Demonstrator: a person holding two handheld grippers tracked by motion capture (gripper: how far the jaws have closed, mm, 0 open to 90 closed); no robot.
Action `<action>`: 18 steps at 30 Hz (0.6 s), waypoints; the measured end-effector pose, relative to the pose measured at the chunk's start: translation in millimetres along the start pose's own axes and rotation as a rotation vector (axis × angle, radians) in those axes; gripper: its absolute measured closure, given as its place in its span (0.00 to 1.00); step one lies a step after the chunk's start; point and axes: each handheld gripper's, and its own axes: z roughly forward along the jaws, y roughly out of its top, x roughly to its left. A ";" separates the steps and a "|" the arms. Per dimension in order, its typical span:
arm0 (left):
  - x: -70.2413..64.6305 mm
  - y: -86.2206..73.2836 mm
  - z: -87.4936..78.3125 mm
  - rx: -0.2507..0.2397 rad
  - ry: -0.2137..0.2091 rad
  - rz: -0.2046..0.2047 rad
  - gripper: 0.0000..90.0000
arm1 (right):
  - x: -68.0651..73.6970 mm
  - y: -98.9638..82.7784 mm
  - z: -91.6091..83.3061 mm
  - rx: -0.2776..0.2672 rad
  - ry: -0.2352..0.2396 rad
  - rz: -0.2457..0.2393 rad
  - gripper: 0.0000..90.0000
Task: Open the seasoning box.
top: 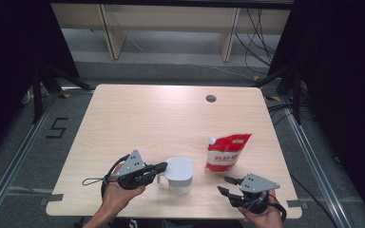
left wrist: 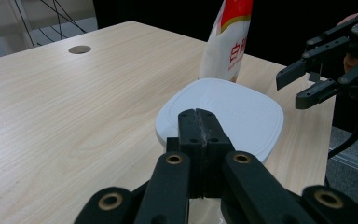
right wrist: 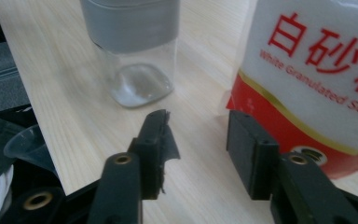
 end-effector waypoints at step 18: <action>0.5 -2.6 -1.9 -0.011 0.009 -0.013 0.99 | 12.6 17.0 15.0 -0.060 0.041 -0.014 0.89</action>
